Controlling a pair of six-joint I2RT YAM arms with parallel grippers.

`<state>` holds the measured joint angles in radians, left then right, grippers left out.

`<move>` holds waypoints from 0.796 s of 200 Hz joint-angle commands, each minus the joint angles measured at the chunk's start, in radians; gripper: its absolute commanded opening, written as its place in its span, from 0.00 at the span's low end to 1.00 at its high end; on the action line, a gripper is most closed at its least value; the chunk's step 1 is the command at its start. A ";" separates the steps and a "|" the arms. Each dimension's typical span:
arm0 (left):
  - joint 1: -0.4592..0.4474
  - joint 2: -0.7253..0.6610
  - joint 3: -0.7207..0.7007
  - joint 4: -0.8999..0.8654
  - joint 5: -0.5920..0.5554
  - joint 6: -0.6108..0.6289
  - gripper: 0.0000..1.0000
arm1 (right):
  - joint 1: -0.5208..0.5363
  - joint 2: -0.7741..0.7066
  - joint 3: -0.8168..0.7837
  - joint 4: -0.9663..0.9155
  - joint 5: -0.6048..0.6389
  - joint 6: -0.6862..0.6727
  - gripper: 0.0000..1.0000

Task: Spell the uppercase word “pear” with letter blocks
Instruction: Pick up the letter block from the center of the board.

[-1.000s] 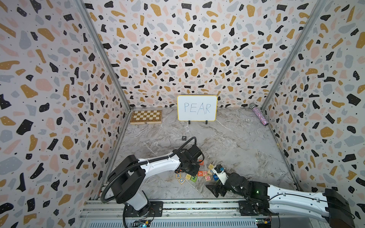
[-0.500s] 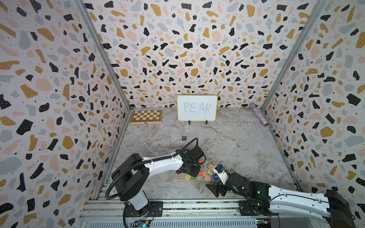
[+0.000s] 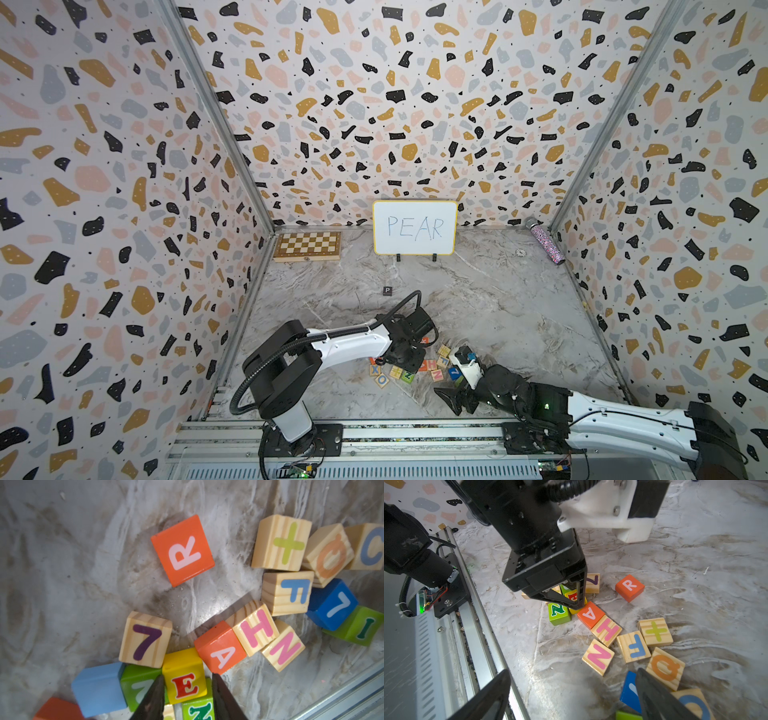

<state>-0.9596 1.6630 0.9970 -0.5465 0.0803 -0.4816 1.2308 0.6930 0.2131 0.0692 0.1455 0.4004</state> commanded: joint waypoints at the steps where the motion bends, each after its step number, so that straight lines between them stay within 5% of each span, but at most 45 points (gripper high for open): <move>1: -0.005 0.016 0.021 -0.021 -0.017 -0.009 0.38 | 0.006 -0.016 -0.004 -0.011 0.009 0.003 0.94; 73: -0.006 0.017 0.040 -0.078 -0.053 -0.012 0.32 | 0.006 -0.026 -0.009 -0.013 0.011 0.005 0.94; 159: -0.009 0.035 0.031 -0.093 -0.065 -0.044 0.37 | 0.006 -0.029 -0.009 -0.012 0.011 0.006 0.94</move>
<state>-0.9627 1.6798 1.0164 -0.5831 0.0380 -0.5129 1.2308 0.6777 0.2119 0.0689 0.1471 0.4004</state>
